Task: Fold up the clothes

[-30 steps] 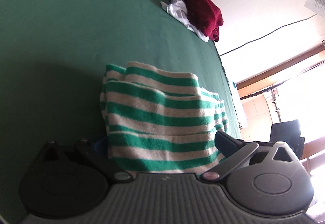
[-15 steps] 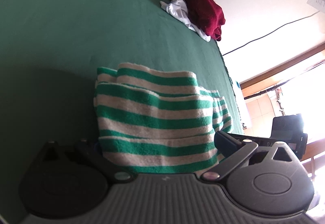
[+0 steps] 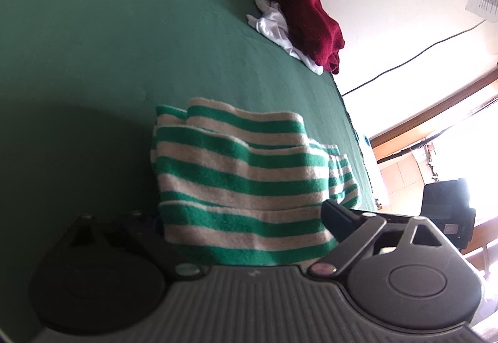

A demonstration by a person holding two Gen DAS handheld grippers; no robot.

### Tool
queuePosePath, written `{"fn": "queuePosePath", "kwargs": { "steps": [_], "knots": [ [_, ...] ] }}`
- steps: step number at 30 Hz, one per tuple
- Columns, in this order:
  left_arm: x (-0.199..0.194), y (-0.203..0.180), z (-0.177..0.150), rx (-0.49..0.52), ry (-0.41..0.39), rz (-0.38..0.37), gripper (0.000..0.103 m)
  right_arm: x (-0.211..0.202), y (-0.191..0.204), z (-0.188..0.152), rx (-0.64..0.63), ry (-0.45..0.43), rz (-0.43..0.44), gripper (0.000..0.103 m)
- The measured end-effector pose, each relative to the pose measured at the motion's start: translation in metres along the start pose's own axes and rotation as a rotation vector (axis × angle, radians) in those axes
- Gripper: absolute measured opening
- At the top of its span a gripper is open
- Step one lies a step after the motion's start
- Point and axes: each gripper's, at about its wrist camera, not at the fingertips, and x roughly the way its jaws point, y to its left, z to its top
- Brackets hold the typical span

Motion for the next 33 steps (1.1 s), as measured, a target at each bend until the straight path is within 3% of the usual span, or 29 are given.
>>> {"fn": "queuePosePath", "kwargs": {
  "steps": [6,12,33],
  "knots": [
    [-0.002,0.0,0.001,-0.021,-0.002,0.049,0.064,-0.001,-0.002,-0.001,0.0,-0.004,0.003,0.053],
    [-0.004,-0.003,0.002,-0.035,-0.003,0.108,0.048,-0.002,0.001,-0.001,0.0,-0.007,0.0,0.052],
    [0.003,-0.035,-0.003,0.03,-0.01,0.317,0.049,-0.004,0.014,-0.015,-0.037,-0.083,-0.053,0.048]
  ]
}}
